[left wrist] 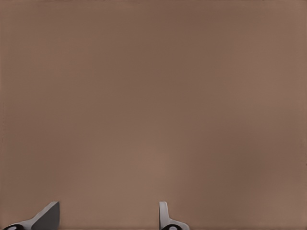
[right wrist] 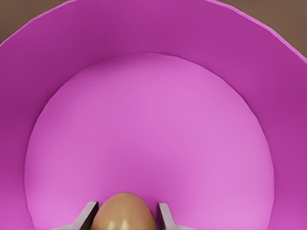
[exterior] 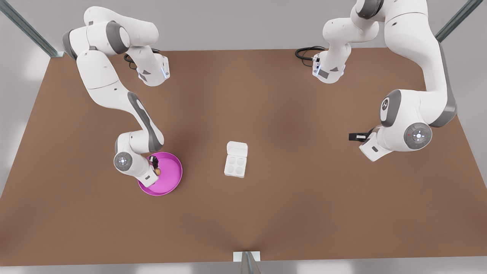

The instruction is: Pack egg into the box and close the box lid

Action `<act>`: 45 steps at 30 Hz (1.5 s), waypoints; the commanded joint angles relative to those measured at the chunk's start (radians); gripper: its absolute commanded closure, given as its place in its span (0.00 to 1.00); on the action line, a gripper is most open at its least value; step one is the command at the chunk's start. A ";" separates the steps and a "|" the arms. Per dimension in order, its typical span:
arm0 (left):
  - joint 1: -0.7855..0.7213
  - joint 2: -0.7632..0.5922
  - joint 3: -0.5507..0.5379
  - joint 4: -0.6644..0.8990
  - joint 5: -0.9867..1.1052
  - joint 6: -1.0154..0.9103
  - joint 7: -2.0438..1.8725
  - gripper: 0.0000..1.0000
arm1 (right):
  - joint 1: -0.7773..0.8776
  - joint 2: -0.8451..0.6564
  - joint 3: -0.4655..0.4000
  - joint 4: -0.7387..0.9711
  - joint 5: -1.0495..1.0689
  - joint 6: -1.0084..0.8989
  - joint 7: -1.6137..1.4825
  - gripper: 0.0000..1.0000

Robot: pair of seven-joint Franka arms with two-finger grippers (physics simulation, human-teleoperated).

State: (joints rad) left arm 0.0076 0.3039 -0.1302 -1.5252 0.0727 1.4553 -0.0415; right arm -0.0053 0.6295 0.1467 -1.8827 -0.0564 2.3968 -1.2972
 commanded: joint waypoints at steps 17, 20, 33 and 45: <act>-0.002 0.003 0.000 0.005 0.003 -0.007 0.000 0.00 | 0.004 -0.025 0.014 0.094 0.085 -0.116 0.006 0.47; 0.000 0.006 0.000 0.005 0.003 -0.007 0.002 0.00 | 0.033 -0.007 0.059 0.183 0.230 -0.165 -0.001 0.47; 0.008 0.023 0.003 0.025 0.019 -0.013 0.003 0.00 | 0.062 0.311 0.333 0.605 0.941 -0.137 -0.258 0.47; 0.009 0.038 0.003 0.023 0.019 -0.012 0.002 0.00 | 0.056 0.332 0.396 0.465 1.083 -0.140 -0.636 0.46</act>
State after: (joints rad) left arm 0.0169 0.3434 -0.1268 -1.5011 0.0912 1.4439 -0.0393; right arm 0.0514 0.9626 0.5421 -1.4085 1.0147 2.2573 -1.5888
